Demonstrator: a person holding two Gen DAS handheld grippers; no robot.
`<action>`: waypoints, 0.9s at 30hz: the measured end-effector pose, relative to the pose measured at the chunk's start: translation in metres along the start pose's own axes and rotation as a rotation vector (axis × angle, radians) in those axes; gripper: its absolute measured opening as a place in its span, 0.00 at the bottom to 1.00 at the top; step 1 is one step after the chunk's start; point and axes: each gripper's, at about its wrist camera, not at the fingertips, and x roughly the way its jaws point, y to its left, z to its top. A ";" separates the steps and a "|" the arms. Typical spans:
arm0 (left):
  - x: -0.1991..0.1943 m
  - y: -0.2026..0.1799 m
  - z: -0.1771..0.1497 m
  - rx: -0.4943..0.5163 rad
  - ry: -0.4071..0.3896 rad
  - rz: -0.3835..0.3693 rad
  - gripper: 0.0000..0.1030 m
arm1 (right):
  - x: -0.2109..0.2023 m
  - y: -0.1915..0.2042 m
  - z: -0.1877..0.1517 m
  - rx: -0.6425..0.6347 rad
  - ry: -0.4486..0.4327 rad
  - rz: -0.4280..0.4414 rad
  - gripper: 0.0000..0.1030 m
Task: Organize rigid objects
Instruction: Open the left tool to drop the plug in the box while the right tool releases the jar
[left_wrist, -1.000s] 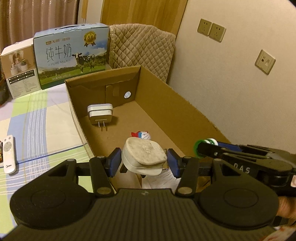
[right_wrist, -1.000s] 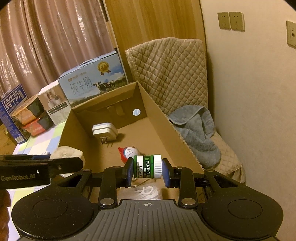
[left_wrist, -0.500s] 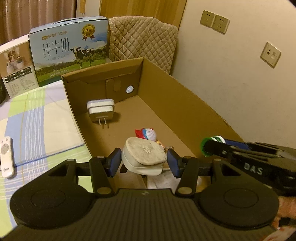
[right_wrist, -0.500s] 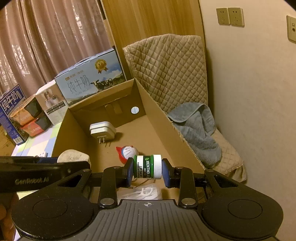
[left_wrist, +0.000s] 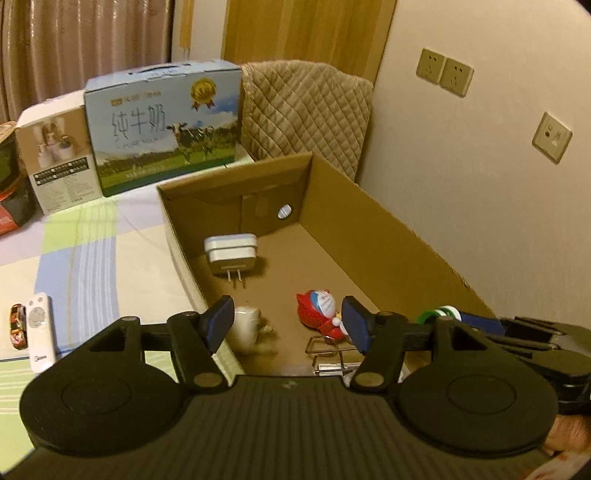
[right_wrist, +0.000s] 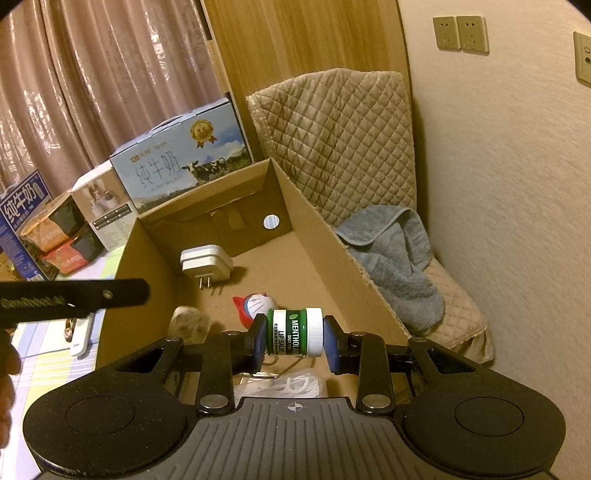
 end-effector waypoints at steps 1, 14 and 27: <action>-0.003 0.002 0.001 -0.006 -0.006 0.002 0.58 | 0.000 0.000 0.000 0.002 0.000 0.001 0.28; -0.025 0.018 -0.005 -0.039 -0.030 0.015 0.63 | 0.003 0.011 -0.001 -0.020 0.023 0.005 0.28; -0.046 0.041 -0.020 -0.072 -0.046 0.047 0.65 | -0.013 0.015 0.009 0.017 -0.043 0.027 0.56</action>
